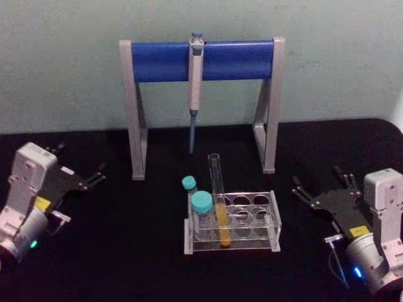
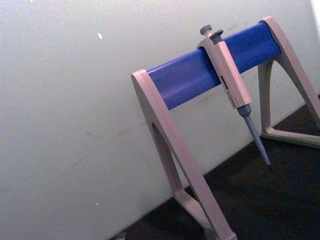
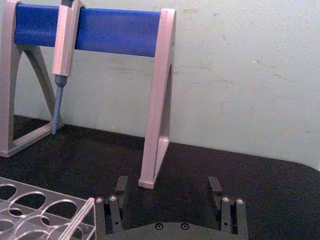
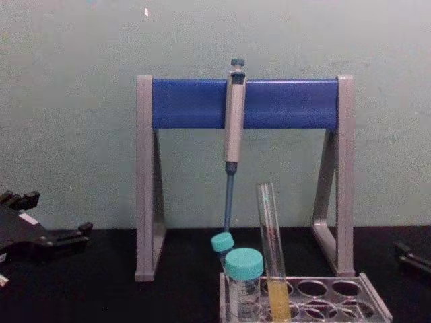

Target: Pick up the test tube from the test tube rack, shake it, then place it back into the test tube rack.

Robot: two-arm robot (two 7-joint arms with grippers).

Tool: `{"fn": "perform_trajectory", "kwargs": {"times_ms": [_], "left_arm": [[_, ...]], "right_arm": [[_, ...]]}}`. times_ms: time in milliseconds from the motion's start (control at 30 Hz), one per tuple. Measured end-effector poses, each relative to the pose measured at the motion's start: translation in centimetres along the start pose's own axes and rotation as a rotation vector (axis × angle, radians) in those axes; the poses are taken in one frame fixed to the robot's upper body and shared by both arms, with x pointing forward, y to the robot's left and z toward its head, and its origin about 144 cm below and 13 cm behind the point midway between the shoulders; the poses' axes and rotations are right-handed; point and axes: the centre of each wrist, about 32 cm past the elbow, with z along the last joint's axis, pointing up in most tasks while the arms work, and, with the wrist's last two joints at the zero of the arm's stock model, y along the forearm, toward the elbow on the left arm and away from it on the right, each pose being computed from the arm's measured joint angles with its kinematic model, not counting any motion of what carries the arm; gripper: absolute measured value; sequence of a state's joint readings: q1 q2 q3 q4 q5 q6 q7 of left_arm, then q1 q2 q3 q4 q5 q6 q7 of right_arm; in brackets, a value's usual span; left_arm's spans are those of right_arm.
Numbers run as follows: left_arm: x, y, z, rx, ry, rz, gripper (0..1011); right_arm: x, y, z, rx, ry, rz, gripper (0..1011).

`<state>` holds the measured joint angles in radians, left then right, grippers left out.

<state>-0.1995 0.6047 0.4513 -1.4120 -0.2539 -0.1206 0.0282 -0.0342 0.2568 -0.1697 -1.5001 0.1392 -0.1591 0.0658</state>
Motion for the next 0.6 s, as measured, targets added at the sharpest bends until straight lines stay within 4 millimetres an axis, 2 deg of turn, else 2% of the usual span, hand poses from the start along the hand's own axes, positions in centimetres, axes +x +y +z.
{"fn": "perform_trajectory", "kwargs": {"times_ms": [600], "left_arm": [[0.00, 0.00, 0.00, 0.000, 0.000, 0.000, 1001]], "right_arm": [[0.00, 0.00, 0.00, 0.000, 0.000, 0.000, 1000]]}}
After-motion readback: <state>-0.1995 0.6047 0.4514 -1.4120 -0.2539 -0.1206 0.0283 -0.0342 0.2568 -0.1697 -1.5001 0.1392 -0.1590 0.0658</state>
